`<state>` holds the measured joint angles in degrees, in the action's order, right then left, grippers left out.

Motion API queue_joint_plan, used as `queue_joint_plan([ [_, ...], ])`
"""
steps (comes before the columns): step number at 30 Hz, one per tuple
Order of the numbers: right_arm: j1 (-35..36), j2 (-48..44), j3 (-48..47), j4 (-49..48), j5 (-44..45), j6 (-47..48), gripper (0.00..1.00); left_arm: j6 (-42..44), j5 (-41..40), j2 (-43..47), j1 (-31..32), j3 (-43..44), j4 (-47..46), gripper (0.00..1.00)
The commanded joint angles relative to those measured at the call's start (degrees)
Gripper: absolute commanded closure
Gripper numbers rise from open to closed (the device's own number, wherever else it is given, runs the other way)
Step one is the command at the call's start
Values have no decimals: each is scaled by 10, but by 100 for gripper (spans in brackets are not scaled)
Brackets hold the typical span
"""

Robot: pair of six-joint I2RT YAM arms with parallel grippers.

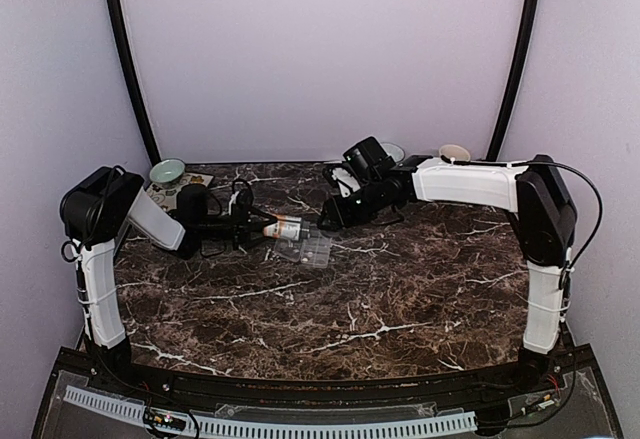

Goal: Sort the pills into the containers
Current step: Pour the pill into the compartment of the pill container.

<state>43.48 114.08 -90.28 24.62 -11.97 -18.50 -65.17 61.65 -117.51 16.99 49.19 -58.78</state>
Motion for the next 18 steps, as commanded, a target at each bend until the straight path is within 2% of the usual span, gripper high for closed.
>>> queue_joint_plan([
  [1, -7, 9, -20, 4, -1, 5, 65, 74, -4, 36, 1, 19, 85, 92],
  [18, -10, 15, -12, -1, -4, 2, 65, 235, -45, 54, 26, 98, 326, 92],
])
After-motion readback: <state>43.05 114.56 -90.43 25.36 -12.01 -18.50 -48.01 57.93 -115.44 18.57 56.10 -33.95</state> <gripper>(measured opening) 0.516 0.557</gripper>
